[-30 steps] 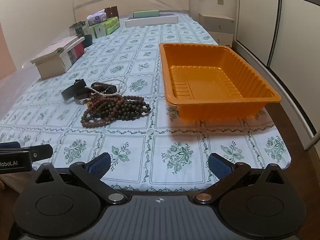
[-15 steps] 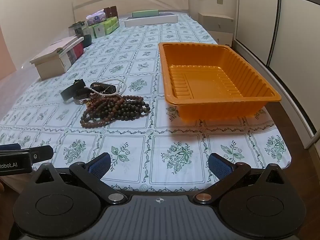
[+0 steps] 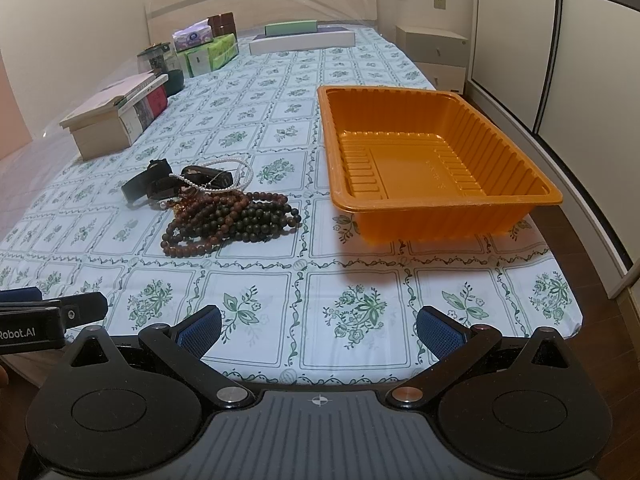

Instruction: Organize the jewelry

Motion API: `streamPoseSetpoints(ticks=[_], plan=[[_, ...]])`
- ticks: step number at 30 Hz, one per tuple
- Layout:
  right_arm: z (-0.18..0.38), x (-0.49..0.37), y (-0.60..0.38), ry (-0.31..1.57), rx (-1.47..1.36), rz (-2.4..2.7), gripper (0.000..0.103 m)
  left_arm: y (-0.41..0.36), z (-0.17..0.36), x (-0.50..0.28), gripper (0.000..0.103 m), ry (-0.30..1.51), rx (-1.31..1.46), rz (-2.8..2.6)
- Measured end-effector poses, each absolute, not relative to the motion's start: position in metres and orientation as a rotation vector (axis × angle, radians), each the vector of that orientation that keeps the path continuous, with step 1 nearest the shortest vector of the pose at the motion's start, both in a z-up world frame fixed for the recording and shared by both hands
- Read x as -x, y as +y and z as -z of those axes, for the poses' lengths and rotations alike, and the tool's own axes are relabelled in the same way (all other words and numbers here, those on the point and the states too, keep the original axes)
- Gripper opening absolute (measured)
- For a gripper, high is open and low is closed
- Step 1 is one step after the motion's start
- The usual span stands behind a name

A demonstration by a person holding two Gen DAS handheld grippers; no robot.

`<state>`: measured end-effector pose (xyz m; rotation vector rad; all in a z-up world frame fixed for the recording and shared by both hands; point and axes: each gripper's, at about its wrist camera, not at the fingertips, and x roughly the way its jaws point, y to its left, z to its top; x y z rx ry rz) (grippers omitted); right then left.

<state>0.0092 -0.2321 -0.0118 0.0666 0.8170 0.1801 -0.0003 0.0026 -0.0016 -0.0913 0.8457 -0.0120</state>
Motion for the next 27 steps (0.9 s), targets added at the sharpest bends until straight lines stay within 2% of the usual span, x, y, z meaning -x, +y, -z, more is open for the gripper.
streamPoseSetpoints(ticks=[27], plan=[[0.0111,-0.0103,-0.2328,0.815,-0.070,-0.177,0.103,0.0027,0.0019,0.0005,0.102,0.846,0.092,0.013]])
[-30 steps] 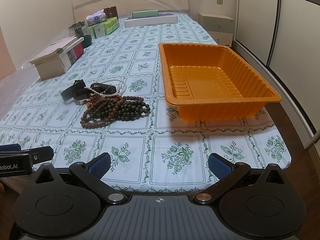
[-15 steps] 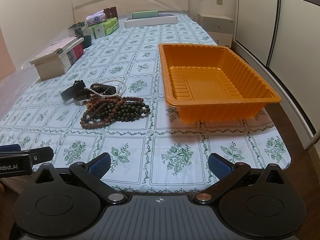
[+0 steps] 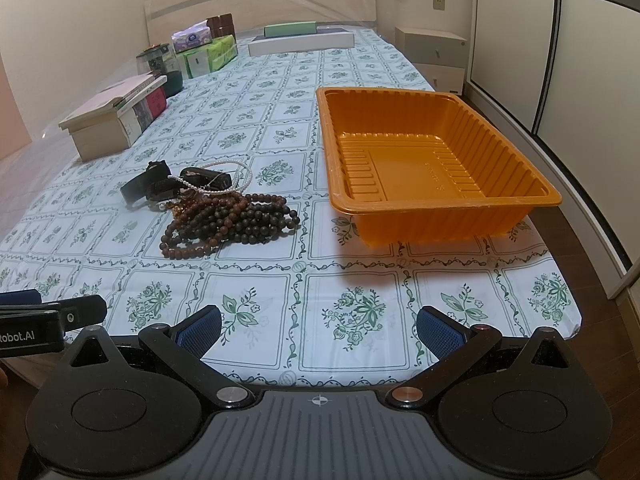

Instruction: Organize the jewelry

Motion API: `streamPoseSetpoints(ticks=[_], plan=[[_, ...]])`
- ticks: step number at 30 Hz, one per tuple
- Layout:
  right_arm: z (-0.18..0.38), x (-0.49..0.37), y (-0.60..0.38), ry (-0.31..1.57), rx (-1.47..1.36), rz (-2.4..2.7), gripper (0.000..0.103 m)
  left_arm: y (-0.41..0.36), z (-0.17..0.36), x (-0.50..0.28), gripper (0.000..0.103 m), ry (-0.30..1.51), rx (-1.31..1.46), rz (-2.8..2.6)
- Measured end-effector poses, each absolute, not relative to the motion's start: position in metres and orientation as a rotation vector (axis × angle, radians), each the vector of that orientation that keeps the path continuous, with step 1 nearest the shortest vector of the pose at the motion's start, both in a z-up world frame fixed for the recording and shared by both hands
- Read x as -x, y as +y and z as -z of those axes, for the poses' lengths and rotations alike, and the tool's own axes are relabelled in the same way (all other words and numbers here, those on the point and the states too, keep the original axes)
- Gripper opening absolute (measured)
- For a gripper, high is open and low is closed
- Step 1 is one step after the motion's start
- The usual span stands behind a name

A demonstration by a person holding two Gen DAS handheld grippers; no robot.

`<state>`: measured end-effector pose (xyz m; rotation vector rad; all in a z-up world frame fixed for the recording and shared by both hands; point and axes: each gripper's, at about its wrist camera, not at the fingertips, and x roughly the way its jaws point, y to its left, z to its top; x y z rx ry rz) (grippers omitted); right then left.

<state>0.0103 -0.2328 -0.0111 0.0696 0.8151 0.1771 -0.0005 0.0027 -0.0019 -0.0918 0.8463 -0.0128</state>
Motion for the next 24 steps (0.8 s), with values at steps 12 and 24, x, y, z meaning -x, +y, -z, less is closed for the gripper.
streamPoseSetpoints(ticks=[12,24], plan=[[0.0103,-0.0113,-0.2336,0.811,-0.071,-0.177,0.103,0.0023,0.0014,0.0004,0.102,0.844,0.091,0.014],[0.0090,-0.0127,-0.2337,0.807,-0.074,-0.174,0.103,0.0012,0.0002,-0.0013,0.102,0.840,0.089,0.018]])
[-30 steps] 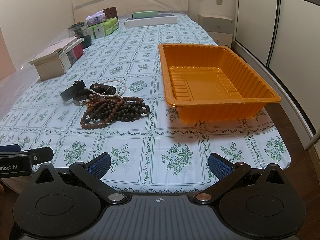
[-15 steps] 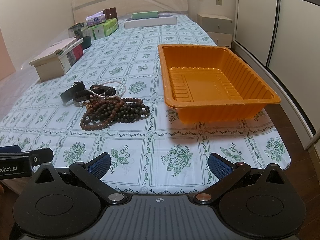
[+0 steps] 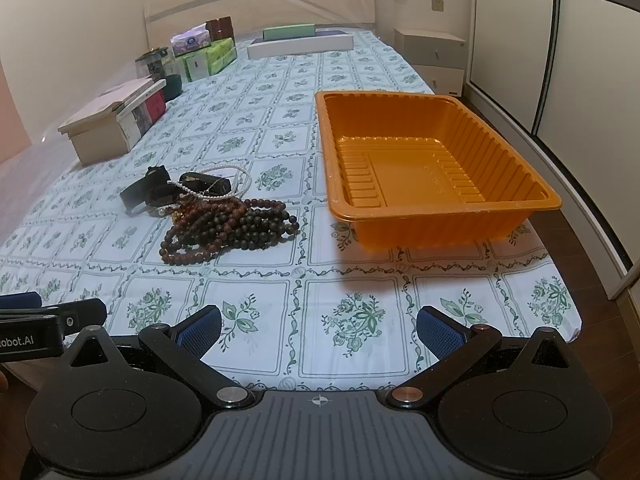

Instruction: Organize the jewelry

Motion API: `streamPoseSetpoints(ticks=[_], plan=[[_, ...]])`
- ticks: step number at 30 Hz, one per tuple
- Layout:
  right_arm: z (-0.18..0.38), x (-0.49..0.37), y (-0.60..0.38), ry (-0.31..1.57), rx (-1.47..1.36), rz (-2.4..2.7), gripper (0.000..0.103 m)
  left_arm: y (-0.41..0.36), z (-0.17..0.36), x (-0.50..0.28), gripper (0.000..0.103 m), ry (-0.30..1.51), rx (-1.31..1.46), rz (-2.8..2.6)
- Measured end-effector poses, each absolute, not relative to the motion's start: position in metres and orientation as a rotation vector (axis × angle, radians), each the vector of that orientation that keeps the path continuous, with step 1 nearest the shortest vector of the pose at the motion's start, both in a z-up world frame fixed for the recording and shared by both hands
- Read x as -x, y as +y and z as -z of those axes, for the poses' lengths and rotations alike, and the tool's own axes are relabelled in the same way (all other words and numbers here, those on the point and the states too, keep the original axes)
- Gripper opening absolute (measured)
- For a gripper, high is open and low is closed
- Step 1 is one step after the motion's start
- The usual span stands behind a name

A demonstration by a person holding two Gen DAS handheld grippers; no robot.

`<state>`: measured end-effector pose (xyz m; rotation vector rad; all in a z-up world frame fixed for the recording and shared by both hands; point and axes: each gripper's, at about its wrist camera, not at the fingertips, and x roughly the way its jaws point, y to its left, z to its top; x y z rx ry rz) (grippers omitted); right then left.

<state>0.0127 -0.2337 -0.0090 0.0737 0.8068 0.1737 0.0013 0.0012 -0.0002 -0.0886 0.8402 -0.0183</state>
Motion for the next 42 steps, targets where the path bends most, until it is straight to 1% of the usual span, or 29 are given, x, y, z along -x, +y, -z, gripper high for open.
streamPoseSetpoints(ticks=[9,14,19,25,26,27,28,29,33,38,42], plan=[[0.010,-0.013,-0.238,0.809,-0.095,-0.165,0.103,0.001,0.000,-0.003,0.102,0.836,0.085,0.023],[0.001,-0.010,-0.252,0.741,-0.160,-0.141,0.103,0.009,-0.002,-0.008,0.102,0.829,0.144,0.041],[-0.016,-0.016,-0.289,0.633,-0.231,-0.094,0.103,0.017,-0.005,-0.017,0.102,0.821,0.189,0.054],[-0.022,-0.048,-0.355,0.574,-0.283,-0.012,0.102,0.021,-0.007,-0.025,0.102,0.773,0.217,0.065],[-0.022,-0.055,-0.365,0.565,-0.270,0.001,0.099,0.021,-0.006,-0.026,0.102,0.771,0.217,0.064],[-0.022,-0.061,-0.373,0.560,-0.256,0.009,0.093,0.021,-0.005,-0.028,0.102,0.771,0.218,0.063],[-0.021,-0.067,-0.380,0.566,-0.241,0.012,0.079,0.020,-0.004,-0.030,0.102,0.773,0.218,0.065],[-0.018,-0.076,-0.389,0.575,-0.232,0.009,0.072,0.019,-0.003,-0.032,0.102,0.772,0.219,0.066],[-0.002,-0.101,-0.412,0.607,-0.221,-0.021,0.071,0.014,0.004,-0.039,0.102,0.776,0.212,0.086],[0.019,-0.126,-0.431,0.675,-0.238,-0.078,0.054,0.005,0.007,-0.049,0.102,0.780,0.222,0.113],[0.029,-0.143,-0.438,0.720,-0.226,-0.095,0.047,-0.002,0.004,-0.057,0.102,0.773,0.229,0.122]])
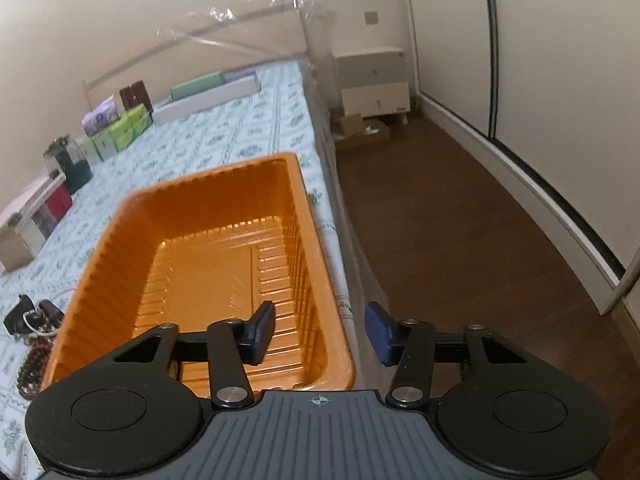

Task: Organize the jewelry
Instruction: 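Grasp the orange tray rim with the right gripper and pull it closer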

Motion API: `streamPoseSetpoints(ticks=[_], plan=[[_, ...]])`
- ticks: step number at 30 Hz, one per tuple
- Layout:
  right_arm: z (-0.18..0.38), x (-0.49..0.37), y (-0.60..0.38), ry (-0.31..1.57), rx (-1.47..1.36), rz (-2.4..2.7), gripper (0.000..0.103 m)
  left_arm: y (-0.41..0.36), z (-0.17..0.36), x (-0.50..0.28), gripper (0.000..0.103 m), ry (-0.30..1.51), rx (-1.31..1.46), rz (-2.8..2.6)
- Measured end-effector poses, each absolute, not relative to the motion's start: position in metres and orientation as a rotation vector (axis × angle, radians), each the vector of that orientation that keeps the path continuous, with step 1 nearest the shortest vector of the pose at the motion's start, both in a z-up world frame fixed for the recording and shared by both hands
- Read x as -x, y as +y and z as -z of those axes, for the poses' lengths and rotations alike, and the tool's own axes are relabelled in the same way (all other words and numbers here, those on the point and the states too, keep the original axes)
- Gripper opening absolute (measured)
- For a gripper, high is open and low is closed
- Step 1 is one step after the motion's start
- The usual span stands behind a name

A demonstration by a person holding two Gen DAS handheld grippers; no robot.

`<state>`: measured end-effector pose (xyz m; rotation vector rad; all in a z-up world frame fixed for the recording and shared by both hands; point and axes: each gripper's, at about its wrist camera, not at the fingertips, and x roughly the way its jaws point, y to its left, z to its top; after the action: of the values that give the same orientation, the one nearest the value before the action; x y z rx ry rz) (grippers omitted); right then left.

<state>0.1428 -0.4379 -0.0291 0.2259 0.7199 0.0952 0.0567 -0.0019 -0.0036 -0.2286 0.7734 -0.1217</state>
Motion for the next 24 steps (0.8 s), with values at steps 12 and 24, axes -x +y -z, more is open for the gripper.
streamPoseSetpoints(ticks=[12,24], plan=[[0.042,-0.160,-0.429,0.795,-0.193,-0.118,0.023,-0.012,0.004,-0.064,0.102,0.767,0.230,0.182],[0.046,-0.169,-0.421,0.856,-0.205,-0.142,0.013,-0.003,0.005,-0.057,0.102,0.772,0.241,0.171]])
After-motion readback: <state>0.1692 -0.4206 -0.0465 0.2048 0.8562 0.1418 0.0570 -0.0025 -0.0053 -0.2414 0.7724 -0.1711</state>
